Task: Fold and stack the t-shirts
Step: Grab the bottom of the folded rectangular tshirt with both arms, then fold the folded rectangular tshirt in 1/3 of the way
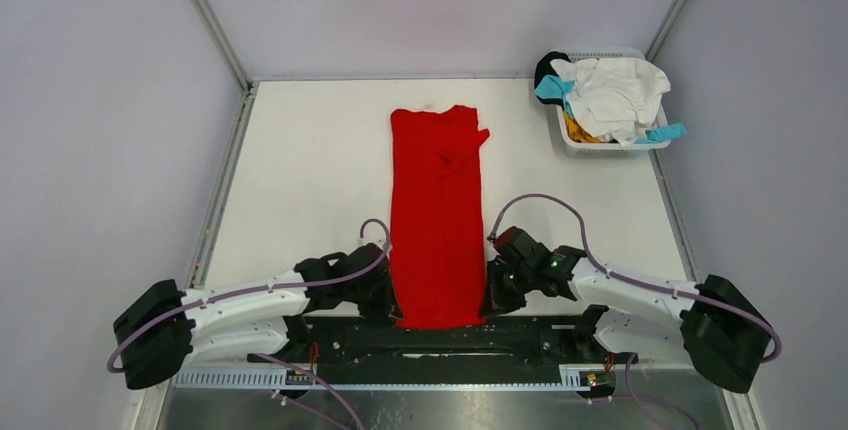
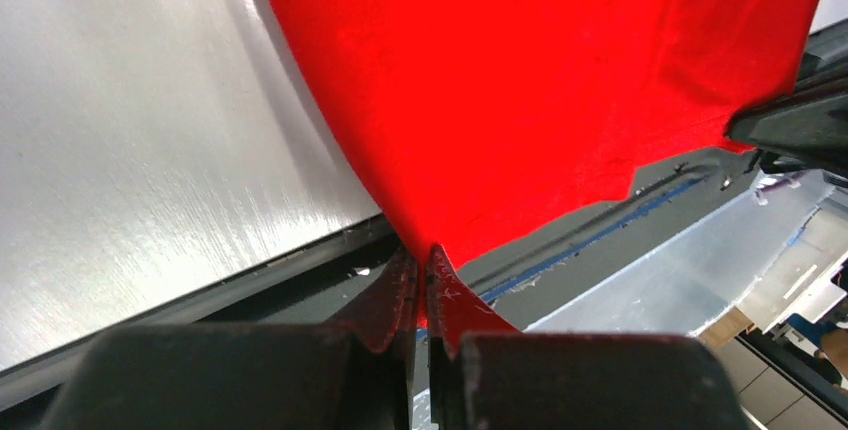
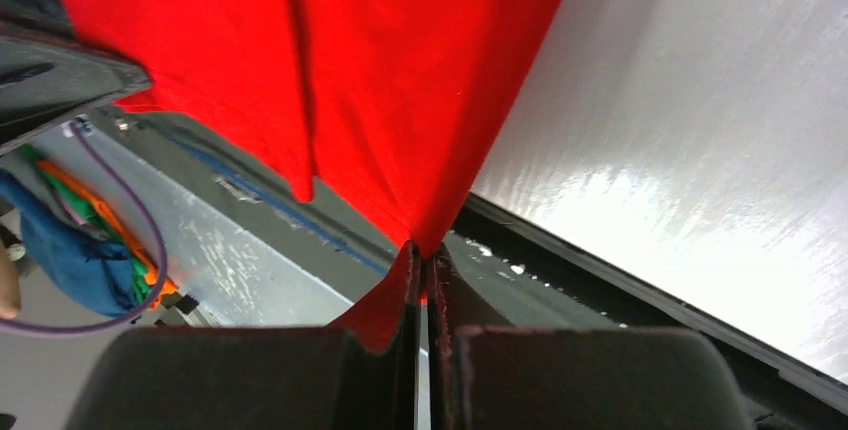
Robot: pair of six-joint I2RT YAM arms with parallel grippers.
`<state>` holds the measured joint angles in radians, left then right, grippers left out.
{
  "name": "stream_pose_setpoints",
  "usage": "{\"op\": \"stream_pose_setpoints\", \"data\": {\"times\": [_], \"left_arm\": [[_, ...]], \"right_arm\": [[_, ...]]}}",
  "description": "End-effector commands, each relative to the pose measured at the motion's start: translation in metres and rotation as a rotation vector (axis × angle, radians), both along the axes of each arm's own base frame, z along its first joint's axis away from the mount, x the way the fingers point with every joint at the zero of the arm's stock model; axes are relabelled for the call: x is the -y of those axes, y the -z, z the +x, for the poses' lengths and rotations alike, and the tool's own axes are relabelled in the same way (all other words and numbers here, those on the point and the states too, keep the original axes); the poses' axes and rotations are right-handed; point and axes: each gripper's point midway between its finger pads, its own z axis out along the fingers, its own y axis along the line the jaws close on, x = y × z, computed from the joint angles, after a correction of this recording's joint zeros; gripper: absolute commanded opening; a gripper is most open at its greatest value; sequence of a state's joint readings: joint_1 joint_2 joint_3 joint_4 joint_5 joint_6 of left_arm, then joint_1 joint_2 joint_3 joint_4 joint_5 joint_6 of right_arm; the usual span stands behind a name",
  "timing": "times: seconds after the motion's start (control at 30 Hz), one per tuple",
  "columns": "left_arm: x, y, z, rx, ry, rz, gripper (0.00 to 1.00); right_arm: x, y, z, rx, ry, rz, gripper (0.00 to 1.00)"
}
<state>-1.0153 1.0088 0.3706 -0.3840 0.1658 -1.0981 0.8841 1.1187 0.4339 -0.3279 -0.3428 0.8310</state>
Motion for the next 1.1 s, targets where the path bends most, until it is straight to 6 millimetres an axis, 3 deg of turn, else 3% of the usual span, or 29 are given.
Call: {"op": "stream_pose_setpoints", "data": {"times": [0.0,0.2,0.37,0.63,1.07], "left_arm": [[0.008,-0.021,0.001,0.022,0.002,-0.058,0.0],[0.02,-0.055,0.047,0.199,-0.03,-0.019,0.0],[0.032,-0.074,0.093,0.251,-0.06,-0.01,0.0],[0.017,-0.098,0.169,0.318,-0.142,0.035,0.0],[0.009,-0.09,0.266,0.307,-0.188,0.124,0.0]], "right_arm": [[-0.01,-0.02,0.001,0.036,0.0,0.085,0.0],[-0.028,-0.039,0.036,0.144,0.029,0.098,0.0],[-0.027,-0.06,0.09,0.233,0.129,0.114,0.0],[-0.034,-0.091,0.16,0.299,0.187,0.158,0.0],[-0.016,-0.094,0.253,0.361,0.271,0.039,0.0]]}}
